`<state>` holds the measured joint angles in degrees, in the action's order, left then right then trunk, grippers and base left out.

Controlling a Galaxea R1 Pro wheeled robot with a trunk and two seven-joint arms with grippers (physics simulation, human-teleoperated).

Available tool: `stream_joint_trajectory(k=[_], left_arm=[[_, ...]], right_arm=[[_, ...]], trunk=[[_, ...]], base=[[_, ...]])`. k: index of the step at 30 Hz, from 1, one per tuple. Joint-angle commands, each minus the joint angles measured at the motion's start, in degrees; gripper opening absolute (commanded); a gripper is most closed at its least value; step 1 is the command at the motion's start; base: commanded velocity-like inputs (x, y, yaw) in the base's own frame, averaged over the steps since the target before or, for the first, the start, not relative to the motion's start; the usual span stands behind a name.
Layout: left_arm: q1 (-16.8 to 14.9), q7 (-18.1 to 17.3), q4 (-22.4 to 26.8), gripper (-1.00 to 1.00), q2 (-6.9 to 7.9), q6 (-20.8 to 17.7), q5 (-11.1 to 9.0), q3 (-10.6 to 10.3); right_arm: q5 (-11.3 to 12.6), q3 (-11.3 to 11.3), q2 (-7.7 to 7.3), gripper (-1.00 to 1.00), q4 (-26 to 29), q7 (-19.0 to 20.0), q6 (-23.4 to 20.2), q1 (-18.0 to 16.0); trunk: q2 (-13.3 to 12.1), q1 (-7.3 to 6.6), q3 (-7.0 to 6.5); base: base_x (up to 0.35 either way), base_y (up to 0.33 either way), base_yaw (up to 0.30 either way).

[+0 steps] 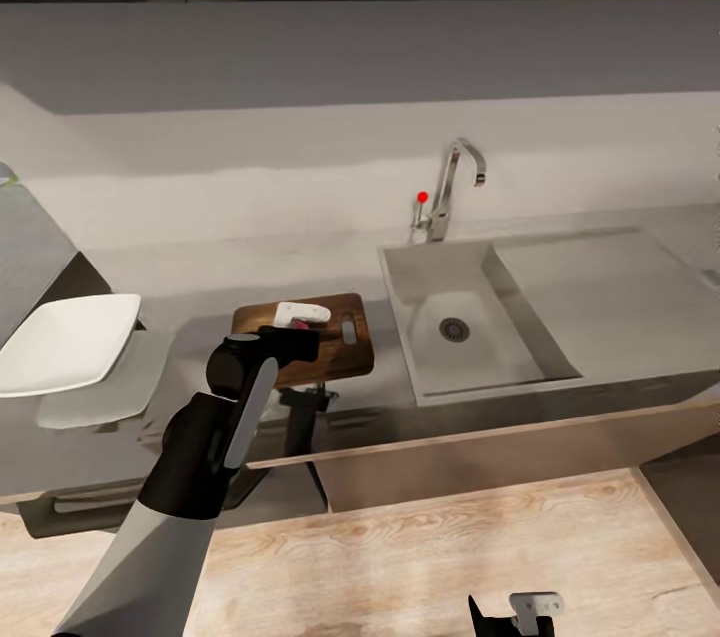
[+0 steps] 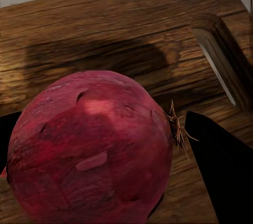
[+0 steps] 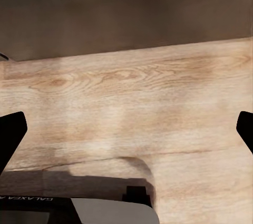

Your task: In the kitchen, take the Vidalia onion out of the sink, dice it on the chopping board with the paring knife, put the diced onion into the bowl on the countertop, then place both the paring knife and the chopping board into the sink.

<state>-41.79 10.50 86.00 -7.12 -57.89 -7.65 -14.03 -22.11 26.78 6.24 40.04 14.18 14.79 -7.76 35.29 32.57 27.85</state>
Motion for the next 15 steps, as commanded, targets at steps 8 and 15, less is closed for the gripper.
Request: stream_joint_trajectory(k=[8, 15], left_arm=[[-0.04, 0.57, 0.10, -1.00, 0.01, -0.21, -0.59, -0.04], [-0.04, 0.57, 0.15, -1.00, 0.03, -0.21, -0.55, -0.04]], right_arm=[[-0.47, 0.55, 0.09, 1.00, 0.04, 0.44, 0.24, -0.06], [-0.48, 0.50, 0.09, 1.00, 0.04, 0.45, 0.24, -0.06]], trunk=[[0.06, 0.02, -0.16], [0.06, 0.02, -0.16]], base=[[0.000, 0.000, -0.013], [0.000, 0.000, 0.000]])
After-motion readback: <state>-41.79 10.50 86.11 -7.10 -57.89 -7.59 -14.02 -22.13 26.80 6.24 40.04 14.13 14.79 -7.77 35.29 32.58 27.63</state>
